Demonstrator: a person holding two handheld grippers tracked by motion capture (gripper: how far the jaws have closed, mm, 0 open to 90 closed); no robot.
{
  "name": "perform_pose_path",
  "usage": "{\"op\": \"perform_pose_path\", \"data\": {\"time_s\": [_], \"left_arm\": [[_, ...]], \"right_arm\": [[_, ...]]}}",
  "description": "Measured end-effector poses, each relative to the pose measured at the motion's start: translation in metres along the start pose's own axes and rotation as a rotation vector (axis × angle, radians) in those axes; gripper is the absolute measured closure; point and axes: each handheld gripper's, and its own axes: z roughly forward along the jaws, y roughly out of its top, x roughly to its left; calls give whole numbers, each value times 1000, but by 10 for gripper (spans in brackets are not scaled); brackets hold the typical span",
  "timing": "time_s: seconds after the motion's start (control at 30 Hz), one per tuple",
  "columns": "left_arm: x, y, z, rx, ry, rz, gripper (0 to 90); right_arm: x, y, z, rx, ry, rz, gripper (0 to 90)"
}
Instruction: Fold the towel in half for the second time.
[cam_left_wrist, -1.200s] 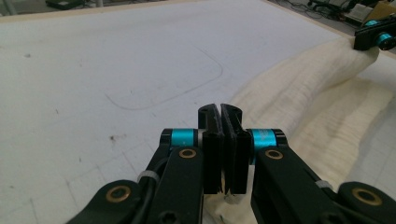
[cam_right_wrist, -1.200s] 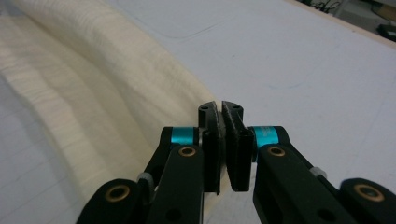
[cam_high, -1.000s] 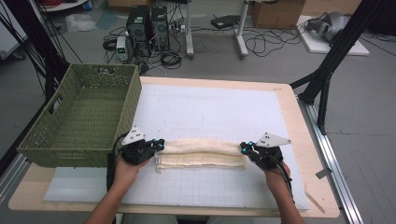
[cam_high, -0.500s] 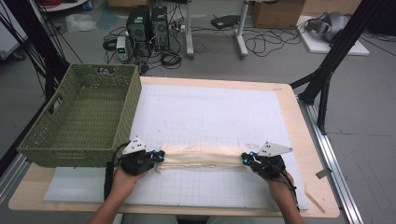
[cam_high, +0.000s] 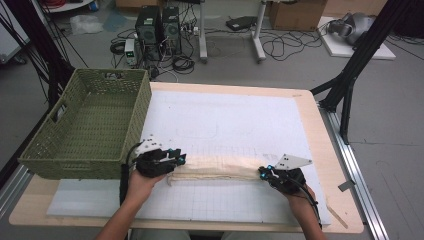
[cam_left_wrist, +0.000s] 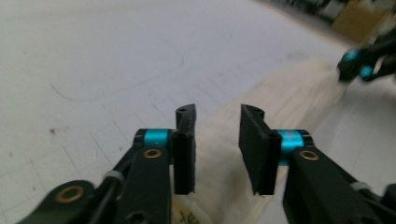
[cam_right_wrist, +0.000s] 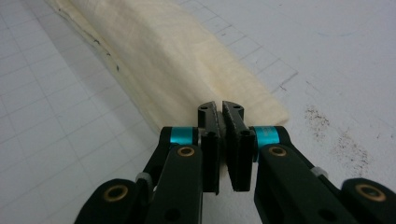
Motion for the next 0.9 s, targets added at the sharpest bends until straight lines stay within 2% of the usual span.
{"op": "perform_pose_path", "data": {"time_s": [0.07,0.13,0.2,0.23,0.3,0.4,0.5,0.57,0.63,0.7,0.8,0.9], "left_arm": [[0,-6,5,21,6,-6,710],[0,-9,7,40,17,-8,709],[-1,-10,8,58,27,5,707],[-1,-10,8,64,28,12,705],[-1,-11,9,77,35,21,700],[-1,-13,10,87,35,22,692],[-1,-15,12,90,41,22,690],[-1,-15,12,91,43,17,691],[0,-15,12,93,50,12,695],[0,-15,11,95,50,5,701],[1,-15,12,96,52,-5,706],[1,-15,12,102,56,-6,714]], "right_arm": [[0,0,-1,-4,2,5,814],[-1,4,-5,-25,2,56,694],[-1,15,-13,-83,-30,109,542],[0,22,-17,-116,-43,129,524],[5,36,-20,-156,-86,130,454],[12,52,-7,-158,-91,132,452],[23,60,14,-138,-65,114,525],[28,59,28,-105,-35,98,556],[32,54,42,-61,-14,87,581],[33,46,48,-23,-17,83,602],[30,36,49,33,-48,63,611],[22,25,44,44,-72,78,618]]}}
